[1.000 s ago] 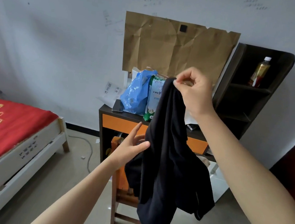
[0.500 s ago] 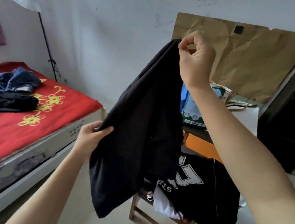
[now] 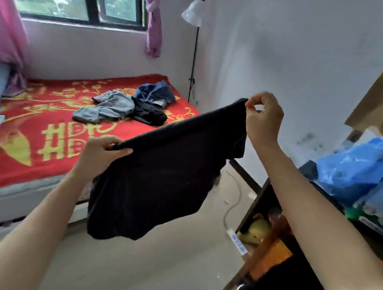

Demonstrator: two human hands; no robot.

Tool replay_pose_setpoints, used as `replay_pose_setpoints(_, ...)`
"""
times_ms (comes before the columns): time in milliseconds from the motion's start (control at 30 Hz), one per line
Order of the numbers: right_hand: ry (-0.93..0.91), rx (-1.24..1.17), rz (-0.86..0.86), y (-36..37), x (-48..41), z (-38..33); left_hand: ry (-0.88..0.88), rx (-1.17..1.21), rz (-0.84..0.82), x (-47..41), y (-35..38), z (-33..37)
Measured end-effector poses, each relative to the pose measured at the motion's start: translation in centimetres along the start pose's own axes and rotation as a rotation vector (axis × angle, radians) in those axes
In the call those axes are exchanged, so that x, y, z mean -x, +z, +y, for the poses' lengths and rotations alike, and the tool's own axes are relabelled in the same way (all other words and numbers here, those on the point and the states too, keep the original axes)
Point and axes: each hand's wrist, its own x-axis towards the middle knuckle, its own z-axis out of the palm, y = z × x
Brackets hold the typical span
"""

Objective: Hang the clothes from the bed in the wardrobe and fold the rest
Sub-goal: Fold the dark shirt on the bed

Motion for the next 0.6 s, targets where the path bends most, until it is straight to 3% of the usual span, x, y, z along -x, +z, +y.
replay_pose_setpoints(233,0.039,-0.104,-0.215,15.5,-0.3,-1.6,-0.041,-0.170,0.200,-2.9,-10.7,-4.8)
replay_pose_setpoints(600,0.127,-0.227,-0.345,37.6,-2.5,-4.1,-0.084,-0.250,0.261,-12.9,-22.6,-12.2)
